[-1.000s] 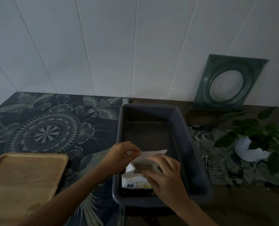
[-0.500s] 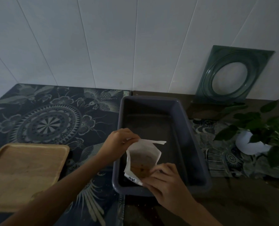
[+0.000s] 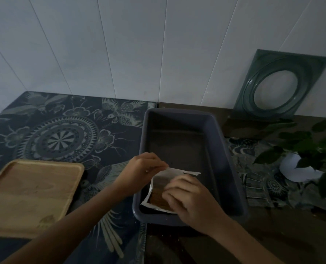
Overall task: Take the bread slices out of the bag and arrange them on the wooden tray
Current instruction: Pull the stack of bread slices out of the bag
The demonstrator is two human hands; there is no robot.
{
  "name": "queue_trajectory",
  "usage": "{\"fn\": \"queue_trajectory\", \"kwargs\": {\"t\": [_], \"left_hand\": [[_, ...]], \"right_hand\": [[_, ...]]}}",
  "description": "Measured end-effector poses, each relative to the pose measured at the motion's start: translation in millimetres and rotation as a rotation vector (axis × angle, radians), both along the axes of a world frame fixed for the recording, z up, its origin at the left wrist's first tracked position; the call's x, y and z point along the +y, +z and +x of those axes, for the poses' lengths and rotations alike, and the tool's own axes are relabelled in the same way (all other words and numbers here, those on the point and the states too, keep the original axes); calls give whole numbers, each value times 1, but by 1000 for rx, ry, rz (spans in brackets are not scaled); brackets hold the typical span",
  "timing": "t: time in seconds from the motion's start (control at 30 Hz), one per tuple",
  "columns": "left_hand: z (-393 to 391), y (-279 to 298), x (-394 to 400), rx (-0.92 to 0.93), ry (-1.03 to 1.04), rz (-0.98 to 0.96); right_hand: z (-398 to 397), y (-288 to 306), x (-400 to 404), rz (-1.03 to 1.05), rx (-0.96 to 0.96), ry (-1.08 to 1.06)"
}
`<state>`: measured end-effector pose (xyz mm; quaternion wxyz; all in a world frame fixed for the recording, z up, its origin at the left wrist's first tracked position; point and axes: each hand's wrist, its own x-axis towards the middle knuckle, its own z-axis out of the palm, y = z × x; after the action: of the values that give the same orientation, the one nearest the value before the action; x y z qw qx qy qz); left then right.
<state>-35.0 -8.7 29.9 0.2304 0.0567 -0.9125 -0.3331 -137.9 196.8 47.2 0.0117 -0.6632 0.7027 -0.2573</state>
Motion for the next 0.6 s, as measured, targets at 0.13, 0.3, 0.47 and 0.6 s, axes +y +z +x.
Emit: {"fn": "queue_trajectory", "kwargs": {"t": [0.13, 0.3, 0.47, 0.6], "left_hand": [[1, 2, -1, 0, 4, -9], [0, 4, -1, -3, 10, -19], [-2, 6, -3, -6, 27, 16], [-8, 6, -6, -42, 107, 130]], "right_hand": [[4, 15, -34, 319, 11, -40], [17, 1, -70, 720, 180, -121], [26, -27, -92, 990, 381, -131], [27, -40, -94, 1036, 421, -224]]}}
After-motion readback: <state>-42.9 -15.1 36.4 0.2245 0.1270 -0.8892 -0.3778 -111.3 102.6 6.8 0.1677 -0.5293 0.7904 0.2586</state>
